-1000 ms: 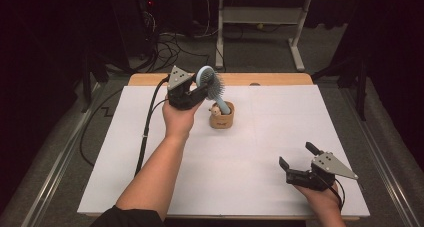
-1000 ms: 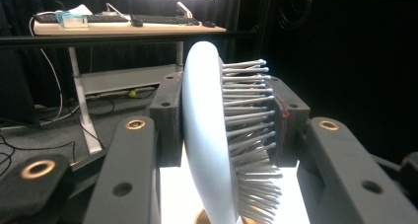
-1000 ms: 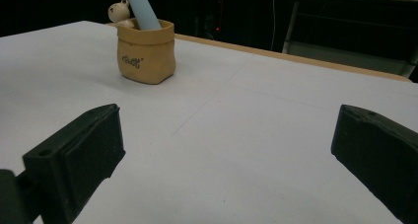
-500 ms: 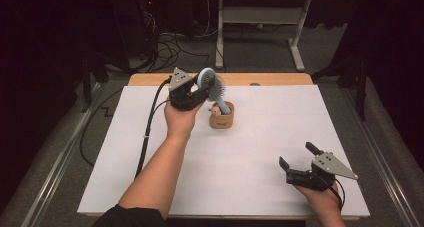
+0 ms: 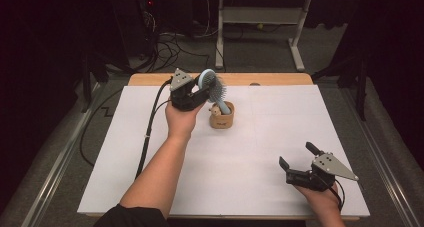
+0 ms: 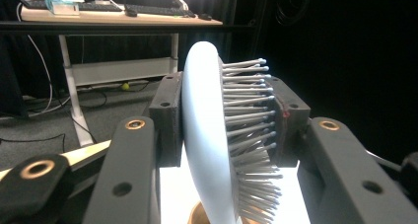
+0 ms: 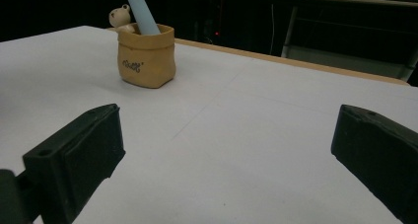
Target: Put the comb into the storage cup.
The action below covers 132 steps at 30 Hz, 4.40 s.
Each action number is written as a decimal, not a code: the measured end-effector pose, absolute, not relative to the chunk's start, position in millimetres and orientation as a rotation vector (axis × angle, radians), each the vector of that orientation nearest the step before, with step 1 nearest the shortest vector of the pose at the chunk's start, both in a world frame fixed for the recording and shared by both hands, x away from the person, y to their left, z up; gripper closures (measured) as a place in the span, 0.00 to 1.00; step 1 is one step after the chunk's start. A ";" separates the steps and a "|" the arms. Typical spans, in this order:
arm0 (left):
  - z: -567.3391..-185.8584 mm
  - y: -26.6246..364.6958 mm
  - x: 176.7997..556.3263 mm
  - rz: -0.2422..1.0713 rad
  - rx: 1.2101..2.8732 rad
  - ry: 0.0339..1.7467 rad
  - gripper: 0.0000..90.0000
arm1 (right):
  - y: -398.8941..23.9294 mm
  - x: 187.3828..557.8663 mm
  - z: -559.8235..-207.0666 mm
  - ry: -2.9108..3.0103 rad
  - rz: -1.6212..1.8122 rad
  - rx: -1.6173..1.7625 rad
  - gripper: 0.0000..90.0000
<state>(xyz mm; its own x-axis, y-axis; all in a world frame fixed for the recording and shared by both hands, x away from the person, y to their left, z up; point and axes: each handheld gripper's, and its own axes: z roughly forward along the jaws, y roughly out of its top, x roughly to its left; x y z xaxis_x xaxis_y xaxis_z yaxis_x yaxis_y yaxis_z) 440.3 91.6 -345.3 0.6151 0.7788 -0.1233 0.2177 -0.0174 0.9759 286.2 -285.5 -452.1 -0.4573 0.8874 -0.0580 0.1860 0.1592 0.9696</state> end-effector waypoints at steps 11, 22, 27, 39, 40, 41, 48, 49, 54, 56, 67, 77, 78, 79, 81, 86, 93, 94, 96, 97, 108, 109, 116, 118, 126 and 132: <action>-348.4 88.5 441.5 0.543 1.566 0.858 0.64 | -285.1 286.8 -452.7 1.776 1.337 1.026 0.00; -350.6 88.8 443.6 0.536 1.565 0.864 0.64 | -285.1 286.3 -452.2 1.776 1.340 1.023 0.00; -352.5 88.1 443.9 0.534 1.568 0.869 0.63 | -285.0 286.2 -451.9 1.776 1.342 1.019 0.00; -354.7 87.9 446.3 0.530 1.565 0.873 0.62 | -285.4 286.6 -452.2 1.778 1.335 1.025 0.00; -354.9 88.2 446.7 0.526 1.564 0.874 0.62 | -285.3 286.5 -452.1 1.779 1.335 1.025 0.00; -354.8 88.5 447.1 0.525 1.564 0.877 0.61 | -285.3 286.6 -452.0 1.779 1.336 1.023 0.00; -355.0 88.8 448.0 0.526 1.567 0.880 0.59 | -284.9 286.5 -452.1 1.779 1.333 1.027 0.00; -355.0 88.8 448.1 0.525 1.567 0.879 0.58 | -284.9 286.5 -452.1 1.779 1.332 1.025 0.00; -355.4 89.9 449.4 0.522 1.569 0.884 0.56 | -284.7 286.9 -452.3 1.782 1.329 1.022 0.00; -355.6 90.7 449.9 0.519 1.569 0.884 0.56 | -284.2 286.9 -452.2 1.784 1.329 1.020 0.00; -355.5 91.4 451.3 0.516 1.578 0.890 0.53 | -284.5 287.2 -452.3 1.784 1.322 1.020 0.00; -355.0 91.3 451.8 0.525 1.595 0.883 0.50 | -284.2 287.2 -452.3 1.786 1.319 1.018 0.00; -355.1 91.2 451.9 0.526 1.595 0.886 0.49 | -284.2 287.1 -452.3 1.785 1.319 1.018 0.00; -355.3 91.1 452.0 0.525 1.594 0.885 0.48 | -284.1 287.1 -452.2 1.786 1.318 1.018 0.00; -355.5 90.7 452.0 0.529 1.598 0.885 0.47 | -284.2 287.1 -452.2 1.785 1.318 1.018 0.00; -356.4 90.6 452.3 0.526 1.611 0.879 0.44 | -284.4 287.2 -452.3 1.786 1.318 1.019 0.00; -358.5 89.9 453.8 0.507 1.631 0.878 0.40 | -284.0 287.1 -452.4 1.787 1.317 1.019 0.00; -358.7 90.1 454.1 0.506 1.634 0.881 0.39 | -284.1 287.1 -452.4 1.786 1.317 1.019 0.00; -359.1 90.8 455.0 0.504 1.636 0.892 0.37 | -284.2 287.3 -452.5 1.787 1.317 1.020 0.00; -359.3 91.4 455.7 0.497 1.637 0.898 0.36 | -284.2 287.4 -452.6 1.788 1.316 1.017 0.00; -361.3 94.9 458.9 0.480 1.654 0.917 0.28 | -284.2 287.2 -452.5 1.786 1.318 1.019 0.00; -361.6 95.2 459.2 0.481 1.656 0.920 0.28 | -284.3 287.2 -452.6 1.787 1.317 1.019 0.00; -363.5 97.8 460.6 0.484 1.663 0.933 0.25 | -284.4 287.2 -452.7 1.786 1.317 1.021 0.00; -363.9 98.5 460.9 0.486 1.666 0.934 0.24 | -284.3 287.2 -452.7 1.785 1.315 1.024 0.00; -366.1 100.7 462.0 0.482 1.662 0.932 0.22 | -284.8 287.0 -452.4 1.782 1.315 1.024 0.00; -369.9 104.0 464.3 0.482 1.667 0.949 0.17 | -284.8 287.0 -452.4 1.780 1.315 1.025 0.00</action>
<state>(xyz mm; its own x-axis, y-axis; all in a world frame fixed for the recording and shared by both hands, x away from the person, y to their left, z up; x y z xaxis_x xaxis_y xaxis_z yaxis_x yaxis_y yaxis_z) 464.3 104.0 -369.9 0.5959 0.7882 -0.1538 0.3406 -0.0746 0.9372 287.0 -284.8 -452.4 -0.4520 0.8891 -0.0718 0.1926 0.1758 0.9654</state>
